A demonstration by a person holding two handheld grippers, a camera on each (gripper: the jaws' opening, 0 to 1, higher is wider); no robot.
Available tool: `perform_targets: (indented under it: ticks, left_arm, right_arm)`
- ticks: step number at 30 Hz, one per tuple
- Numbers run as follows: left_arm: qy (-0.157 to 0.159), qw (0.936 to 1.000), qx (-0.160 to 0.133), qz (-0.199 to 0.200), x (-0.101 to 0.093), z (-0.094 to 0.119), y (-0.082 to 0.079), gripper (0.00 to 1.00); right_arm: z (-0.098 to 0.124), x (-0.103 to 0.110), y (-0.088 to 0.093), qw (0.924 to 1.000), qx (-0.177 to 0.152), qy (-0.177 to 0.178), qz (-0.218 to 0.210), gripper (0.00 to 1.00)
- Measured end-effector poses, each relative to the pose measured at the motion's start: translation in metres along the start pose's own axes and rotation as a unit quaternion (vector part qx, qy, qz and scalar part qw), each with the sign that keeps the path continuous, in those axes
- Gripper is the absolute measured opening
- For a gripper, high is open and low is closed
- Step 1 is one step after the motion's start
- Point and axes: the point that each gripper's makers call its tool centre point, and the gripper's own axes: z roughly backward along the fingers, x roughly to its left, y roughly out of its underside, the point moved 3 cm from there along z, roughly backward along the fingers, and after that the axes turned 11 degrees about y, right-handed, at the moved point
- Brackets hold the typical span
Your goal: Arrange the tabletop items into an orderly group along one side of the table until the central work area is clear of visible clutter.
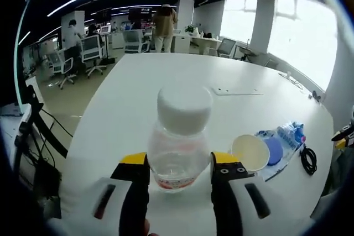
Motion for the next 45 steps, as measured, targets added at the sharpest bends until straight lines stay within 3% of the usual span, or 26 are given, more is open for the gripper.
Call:
perform_targets:
  ticks: [9, 30, 45]
  left_arm:
    - [-0.007, 0.9999, 0.006, -0.008, -0.004, 0.002, -0.001, 0.39]
    - [-0.006, 0.9997, 0.022, -0.002, -0.041, -0.006, 0.005, 0.39]
    - [-0.004, 0.9994, 0.023, 0.026, -0.044, -0.004, 0.011, 0.41]
  right_arm:
    - [-0.003, 0.000, -0.001, 1.0000, 0.001, -0.002, -0.002, 0.25]
    - [-0.001, -0.002, 0.005, 1.0000, -0.002, -0.003, -0.006, 0.25]
    - [0.002, -0.002, 0.012, 0.9999, -0.001, -0.003, -0.010, 0.25]
